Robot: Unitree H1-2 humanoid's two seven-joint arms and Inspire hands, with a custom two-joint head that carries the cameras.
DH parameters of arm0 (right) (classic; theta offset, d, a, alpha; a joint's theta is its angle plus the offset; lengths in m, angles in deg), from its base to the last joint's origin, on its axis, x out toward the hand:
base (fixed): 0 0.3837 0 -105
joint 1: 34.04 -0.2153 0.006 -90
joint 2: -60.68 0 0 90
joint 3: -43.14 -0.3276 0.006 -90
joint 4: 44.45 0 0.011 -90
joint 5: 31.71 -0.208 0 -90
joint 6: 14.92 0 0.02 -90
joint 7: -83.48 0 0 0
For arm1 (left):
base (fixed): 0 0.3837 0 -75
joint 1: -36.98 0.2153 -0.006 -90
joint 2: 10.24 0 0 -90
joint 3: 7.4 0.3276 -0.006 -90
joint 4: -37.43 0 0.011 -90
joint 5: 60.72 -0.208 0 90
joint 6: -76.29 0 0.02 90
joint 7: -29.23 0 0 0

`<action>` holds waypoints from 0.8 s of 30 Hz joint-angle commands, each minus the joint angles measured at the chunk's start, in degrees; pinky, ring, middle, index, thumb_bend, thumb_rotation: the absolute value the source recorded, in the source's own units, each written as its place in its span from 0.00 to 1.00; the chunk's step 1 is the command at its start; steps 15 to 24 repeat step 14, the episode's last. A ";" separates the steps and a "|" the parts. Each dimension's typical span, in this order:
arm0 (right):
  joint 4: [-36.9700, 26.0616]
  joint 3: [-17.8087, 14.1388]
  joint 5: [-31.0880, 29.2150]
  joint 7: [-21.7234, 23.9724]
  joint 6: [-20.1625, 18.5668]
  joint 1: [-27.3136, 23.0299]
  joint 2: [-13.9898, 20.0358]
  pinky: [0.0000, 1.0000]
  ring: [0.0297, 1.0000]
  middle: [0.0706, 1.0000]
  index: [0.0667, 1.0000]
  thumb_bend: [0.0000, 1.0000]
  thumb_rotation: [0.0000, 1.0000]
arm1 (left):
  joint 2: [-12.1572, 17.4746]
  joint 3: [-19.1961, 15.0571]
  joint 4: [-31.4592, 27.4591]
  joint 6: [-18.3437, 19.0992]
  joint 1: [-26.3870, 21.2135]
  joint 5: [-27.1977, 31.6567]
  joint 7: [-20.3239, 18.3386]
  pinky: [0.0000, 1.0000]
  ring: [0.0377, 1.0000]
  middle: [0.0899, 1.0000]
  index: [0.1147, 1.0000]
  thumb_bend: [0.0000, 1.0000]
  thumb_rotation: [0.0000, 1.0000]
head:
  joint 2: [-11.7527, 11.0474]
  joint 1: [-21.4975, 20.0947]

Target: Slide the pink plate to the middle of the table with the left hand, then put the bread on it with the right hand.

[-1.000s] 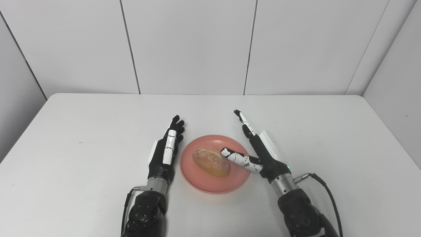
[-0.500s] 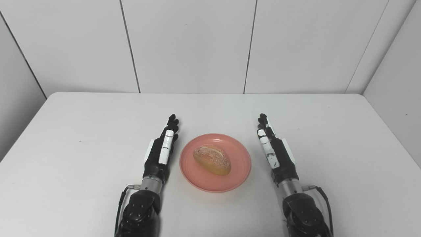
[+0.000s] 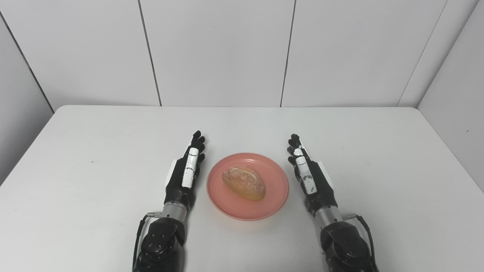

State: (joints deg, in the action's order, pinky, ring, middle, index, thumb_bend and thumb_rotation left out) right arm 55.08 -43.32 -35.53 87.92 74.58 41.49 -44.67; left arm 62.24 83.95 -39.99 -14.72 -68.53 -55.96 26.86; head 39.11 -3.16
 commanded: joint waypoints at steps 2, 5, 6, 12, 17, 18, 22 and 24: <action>-2.24 -0.57 -0.79 -0.09 -0.83 -1.56 -0.91 1.00 1.00 1.00 1.00 0.70 1.00 | -0.28 0.16 -2.25 -0.79 -1.11 0.24 -0.60 1.00 1.00 0.99 0.97 0.61 1.00 | -0.07 -0.14; -2.32 -1.01 -0.80 -0.61 -1.44 -1.55 -1.33 1.00 1.00 1.00 1.00 0.70 1.00 | -0.26 0.25 -2.55 -0.79 -0.84 0.60 -0.83 1.00 1.00 0.99 0.97 0.61 1.00 | -0.21 -0.42; -2.17 -1.26 -0.84 -0.78 -1.58 -1.65 -1.42 1.00 1.00 1.00 1.00 0.70 1.00 | -0.19 0.38 -2.65 -0.86 -0.73 0.57 -0.95 1.00 1.00 0.99 0.98 0.61 1.00 | -0.22 -0.50; -1.47 -2.31 -0.87 -1.19 -2.33 -2.28 -1.41 1.00 1.00 1.00 1.00 0.71 1.00 | -0.14 0.44 -2.84 -0.92 -0.30 1.14 -1.66 1.00 1.00 1.00 0.99 0.63 1.00 | -0.44 -0.52; -1.14 -2.67 -0.92 -1.45 -1.95 -2.42 -1.52 1.00 1.00 1.00 1.00 0.70 1.00 | -0.12 0.53 -2.93 -0.76 -0.20 0.98 -1.61 1.00 1.00 1.00 0.99 0.63 1.00 | -0.65 -0.43; -1.14 -2.67 -0.92 -1.45 -1.95 -2.42 -1.52 1.00 1.00 1.00 1.00 0.70 1.00 | -0.12 0.53 -2.93 -0.76 -0.20 0.98 -1.61 1.00 1.00 1.00 0.99 0.63 1.00 | -0.65 -0.43; -1.14 -2.67 -0.92 -1.45 -1.95 -2.42 -1.52 1.00 1.00 1.00 1.00 0.70 1.00 | -0.12 0.53 -2.93 -0.76 -0.20 0.98 -1.61 1.00 1.00 1.00 0.99 0.63 1.00 | -0.65 -0.43; -1.14 -2.67 -0.92 -1.45 -1.95 -2.42 -1.52 1.00 1.00 1.00 1.00 0.70 1.00 | -0.12 0.53 -2.93 -0.76 -0.20 0.98 -1.61 1.00 1.00 1.00 0.99 0.63 1.00 | -0.65 -0.43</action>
